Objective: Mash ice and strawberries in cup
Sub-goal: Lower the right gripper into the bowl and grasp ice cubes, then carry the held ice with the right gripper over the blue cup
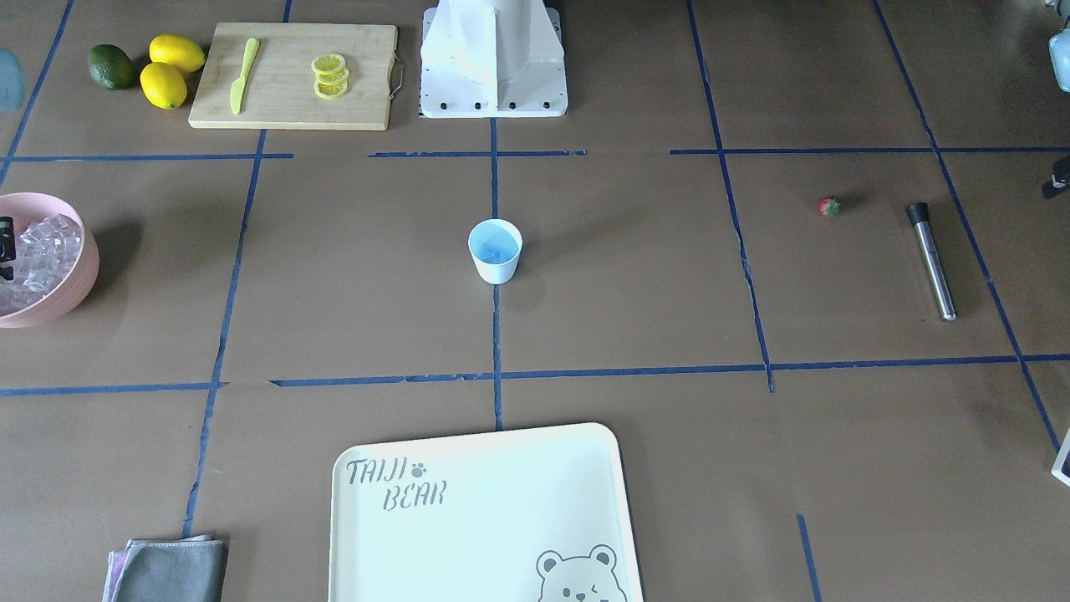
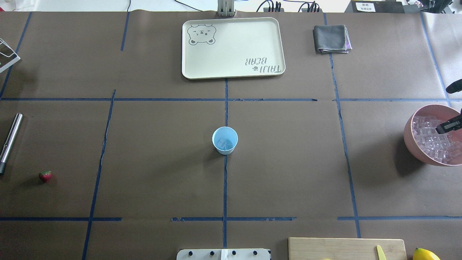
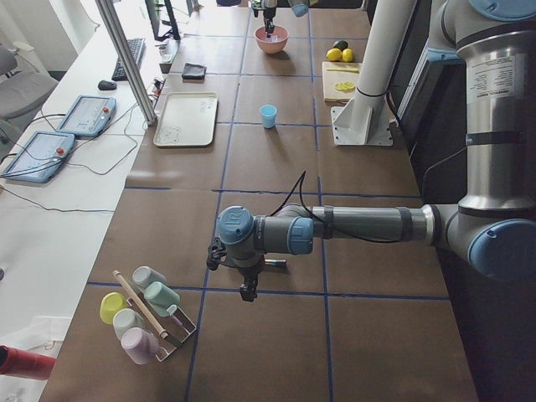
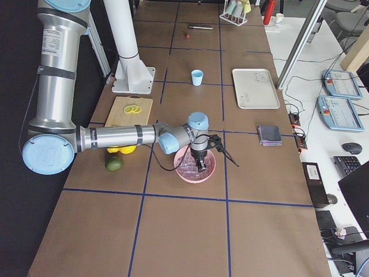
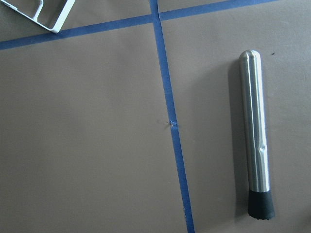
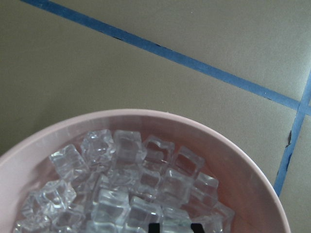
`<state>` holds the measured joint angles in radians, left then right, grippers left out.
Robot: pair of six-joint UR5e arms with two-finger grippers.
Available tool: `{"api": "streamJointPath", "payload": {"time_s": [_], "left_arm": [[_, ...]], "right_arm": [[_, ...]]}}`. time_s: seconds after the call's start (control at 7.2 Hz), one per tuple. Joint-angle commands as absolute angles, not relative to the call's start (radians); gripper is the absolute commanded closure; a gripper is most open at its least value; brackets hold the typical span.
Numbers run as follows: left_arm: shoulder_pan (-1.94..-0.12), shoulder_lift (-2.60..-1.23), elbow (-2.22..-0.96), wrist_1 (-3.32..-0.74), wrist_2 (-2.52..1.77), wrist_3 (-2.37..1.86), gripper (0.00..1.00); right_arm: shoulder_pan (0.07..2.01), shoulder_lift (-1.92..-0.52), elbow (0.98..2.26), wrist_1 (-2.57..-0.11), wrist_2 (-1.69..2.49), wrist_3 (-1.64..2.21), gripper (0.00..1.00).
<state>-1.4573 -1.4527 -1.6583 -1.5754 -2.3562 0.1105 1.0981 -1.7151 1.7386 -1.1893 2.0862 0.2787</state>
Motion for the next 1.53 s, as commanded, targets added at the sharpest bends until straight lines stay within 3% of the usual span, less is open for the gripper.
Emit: {"api": "streamJointPath", "payload": {"time_s": [0.0, 0.28, 0.56, 0.83, 1.39], "left_arm": [[-1.457, -1.453, -1.66, -1.575, -2.356, 0.11, 0.0], [-1.457, -1.453, -1.66, -1.575, -2.356, 0.11, 0.0], [-1.457, -1.453, -1.664, -1.575, -2.356, 0.11, 0.0], [-1.457, -1.453, -1.666, -1.574, -2.356, 0.11, 0.0], [-1.457, -1.451, -1.666, -1.574, -2.356, 0.11, 0.0]], "right_arm": [[1.1, -1.717, 1.746, -1.189, 2.086, 0.279, 0.98], [1.114, -1.709, 1.86, -1.315, 2.089, 0.284, 0.98], [1.111, -1.505, 2.009, -1.672, 2.097, 0.291, 1.0], [1.051, -1.28, 2.005, -1.819, 2.138, 0.409, 1.0], [0.743, -0.943, 1.916, -1.836, 2.01, 0.965, 1.0]]}}
